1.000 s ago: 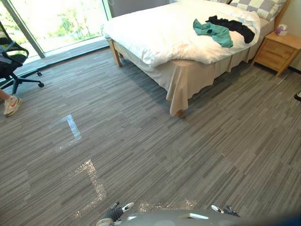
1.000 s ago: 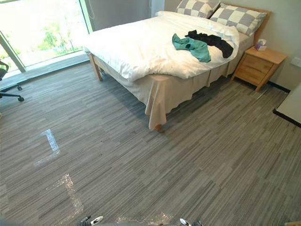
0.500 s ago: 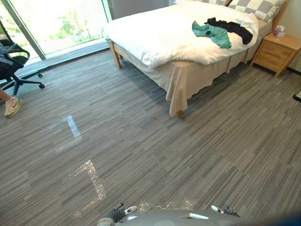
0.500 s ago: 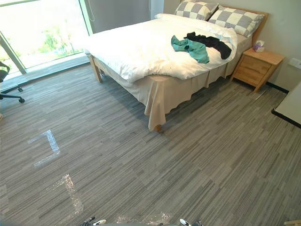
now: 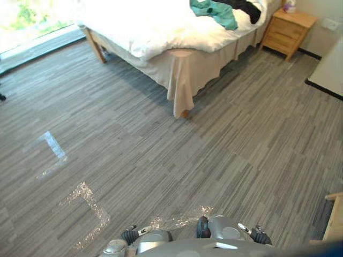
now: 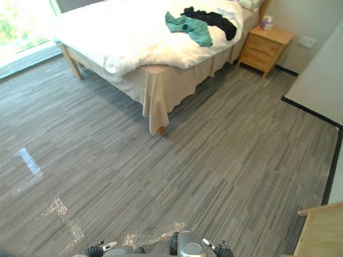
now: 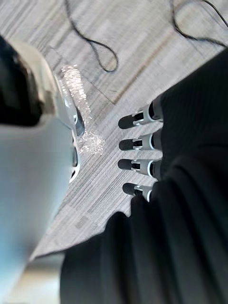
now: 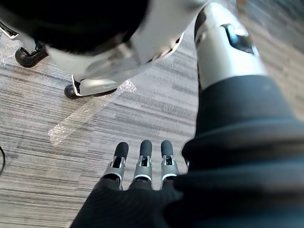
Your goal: Tidy the bed and pick cloth on bed and put in laundry
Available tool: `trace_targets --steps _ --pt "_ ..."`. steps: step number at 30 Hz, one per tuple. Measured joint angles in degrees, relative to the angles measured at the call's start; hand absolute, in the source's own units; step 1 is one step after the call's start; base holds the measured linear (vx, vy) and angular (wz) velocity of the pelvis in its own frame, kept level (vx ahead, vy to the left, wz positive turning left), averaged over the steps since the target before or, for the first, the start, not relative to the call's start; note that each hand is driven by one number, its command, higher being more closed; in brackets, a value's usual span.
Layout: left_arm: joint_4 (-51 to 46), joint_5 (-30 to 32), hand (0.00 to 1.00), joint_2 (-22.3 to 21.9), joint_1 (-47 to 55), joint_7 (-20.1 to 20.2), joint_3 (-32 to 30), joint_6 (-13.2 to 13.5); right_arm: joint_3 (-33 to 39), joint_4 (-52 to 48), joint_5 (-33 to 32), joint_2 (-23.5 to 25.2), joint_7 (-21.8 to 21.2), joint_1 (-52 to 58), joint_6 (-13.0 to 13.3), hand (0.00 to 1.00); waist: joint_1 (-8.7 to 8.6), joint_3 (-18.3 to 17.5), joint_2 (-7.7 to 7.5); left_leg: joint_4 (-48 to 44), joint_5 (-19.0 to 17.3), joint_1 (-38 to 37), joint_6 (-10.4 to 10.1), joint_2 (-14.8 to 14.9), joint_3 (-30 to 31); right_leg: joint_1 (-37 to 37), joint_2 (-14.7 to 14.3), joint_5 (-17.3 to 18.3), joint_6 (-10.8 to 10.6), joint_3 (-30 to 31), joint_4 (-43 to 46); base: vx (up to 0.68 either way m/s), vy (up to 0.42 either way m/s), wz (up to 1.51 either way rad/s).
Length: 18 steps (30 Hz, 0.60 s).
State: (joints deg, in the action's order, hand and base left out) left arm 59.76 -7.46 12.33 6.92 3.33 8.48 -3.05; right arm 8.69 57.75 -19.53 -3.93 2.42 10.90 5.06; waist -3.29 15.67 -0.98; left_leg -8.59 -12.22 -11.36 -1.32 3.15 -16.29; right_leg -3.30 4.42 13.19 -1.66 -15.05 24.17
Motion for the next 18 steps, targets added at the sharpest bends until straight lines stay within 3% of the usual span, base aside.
trace_targets --steps 1,2,5,7,8,9,10,11,13,14,15,16,18 --pt "-0.1 1.6 0.0 -0.6 -0.6 -0.1 -0.1 0.1 1.1 -0.1 -0.2 -0.2 0.2 0.2 0.0 0.0 -0.04 0.9 1.01 0.0 -0.4 -0.6 0.3 1.4 -0.9 -1.3 -0.2 0.4 -1.5 -0.6 3.0 -0.03 -0.051 -0.29" --pt "-0.1 2.0 0.0 -0.8 -0.8 -0.2 -0.1 0.0 1.7 -0.1 -0.5 -0.1 0.3 0.3 0.0 0.0 0.03 1.4 1.72 -0.2 -0.7 -0.8 0.0 2.0 -1.4 -2.0 0.1 1.3 -0.5 -0.9 4.0 -0.01 -0.065 -0.47" --pt "-0.1 2.0 0.0 -0.6 -0.7 -1.1 -0.3 0.0 2.1 -0.9 -0.6 0.7 0.9 1.3 0.5 0.0 0.46 2.1 1.7 -3.0 -3.8 -2.5 -2.8 6.1 -4.9 -6.0 3.9 1.0 -1.1 -3.4 5.3 0.06 -0.136 -0.64" --pt "-0.1 2.0 0.0 0.4 -0.6 -1.5 -0.7 -0.1 2.1 -2.9 -0.4 1.9 1.2 3.5 1.1 0.0 0.64 1.3 -0.12 -6.2 -7.1 -3.5 -6.5 8.4 -7.1 -8.7 7.0 -0.7 -0.1 -4.0 6.3 0.23 -0.301 -0.64" --pt "-0.1 2.0 0.0 0.3 -0.6 -1.7 -0.7 -0.1 2.1 -3.0 -0.3 1.8 1.2 3.9 1.0 0.0 0.51 1.2 -0.02 -6.8 -7.9 -3.9 -7.5 9.4 -7.6 -9.1 6.9 -1.4 1.0 -4.7 7.7 0.34 -0.349 -0.47" --pt "-0.1 2.2 0.0 0.0 -0.9 -2.2 -0.7 -0.1 2.0 -2.9 1.1 1.8 1.1 4.6 0.6 0.0 -0.4 0.5 0.66 -7.1 -8.6 -3.9 -7.9 11.3 -8.2 -10.6 5.7 1.6 2.8 -5.2 10.7 0.48 -0.388 -0.12" --pt "-0.2 2.3 0.0 -0.5 -1.1 -2.7 -0.8 -0.1 2.3 -3.1 2.5 1.9 0.8 4.7 0.3 0.0 -1.21 -0.3 1.19 -7.0 -8.3 -3.8 -6.3 12.6 -8.1 -11.2 5.2 4.7 3.2 -6.5 12.3 0.5 -0.373 0.05" --pt "-0.5 2.2 0.0 -0.6 -1.4 -3.0 -1.3 0.2 2.7 -3.0 3.3 1.6 0.5 4.8 0.2 0.0 -1.51 -0.4 1.65 -9.2 -7.3 -3.2 -6.0 13.1 -7.7 -11.3 4.5 5.5 4.1 -6.6 12.5 0.56 -0.364 0.05" --pt "-1.1 -0.4 0.0 -2.2 -1.1 -3.7 -5.0 1.5 2.8 -2.9 5.3 0.3 0.3 3.9 0.1 0.0 -1.95 -0.7 3.2 -28.1 -1.4 5.1 -2.9 17.6 -2.4 -8.3 1.4 7.5 6.9 -6.7 10.2 0.49 -0.316 -0.16" --pt "-1.1 -1.0 0.0 -2.5 -1.0 -3.8 -5.7 1.8 2.8 -2.7 5.3 -0.2 0.3 3.7 0.2 0.0 -1.95 -0.7 3.56 -34.5 -1.5 7.7 -3.2 18.4 0.2 -6.5 0.2 7.6 7.1 -6.6 8.6 0.49 -0.279 -0.26" --pt "-1.5 -2.2 0.0 -3.1 -0.2 -3.8 -7.1 2.8 2.4 -2.0 5.8 -1.3 0.2 2.8 0.2 0.0 -1.63 -1.0 3.97 -45.2 -2.2 12.4 -3.8 18.1 4.9 -2.3 -2.0 7.3 7.8 -6.1 4.5 0.5 -0.199 -0.36" --pt "-2.3 -2.8 0.0 -3.3 0.2 -3.8 -7.5 3.5 1.6 -0.9 7.1 -2.2 0.2 2.4 0.0 0.0 -0.95 -1.0 4.07 -51.5 -3.0 16.1 -4.3 15.5 8.0 2.5 -3.3 7.0 8.3 -5.2 0.4 0.5 -0.162 -0.48" --pt "-3.7 -3.3 0.0 -4.2 0.5 -3.8 -7.9 4.4 0.7 0.2 8.7 -3.2 0.1 2.5 -1.2 0.0 1.0 -1.1 3.94 -52.9 -4.0 20.8 -3.8 10.5 8.9 7.9 -4.4 6.4 8.5 -2.6 -4.7 0.45 -0.094 -0.69"
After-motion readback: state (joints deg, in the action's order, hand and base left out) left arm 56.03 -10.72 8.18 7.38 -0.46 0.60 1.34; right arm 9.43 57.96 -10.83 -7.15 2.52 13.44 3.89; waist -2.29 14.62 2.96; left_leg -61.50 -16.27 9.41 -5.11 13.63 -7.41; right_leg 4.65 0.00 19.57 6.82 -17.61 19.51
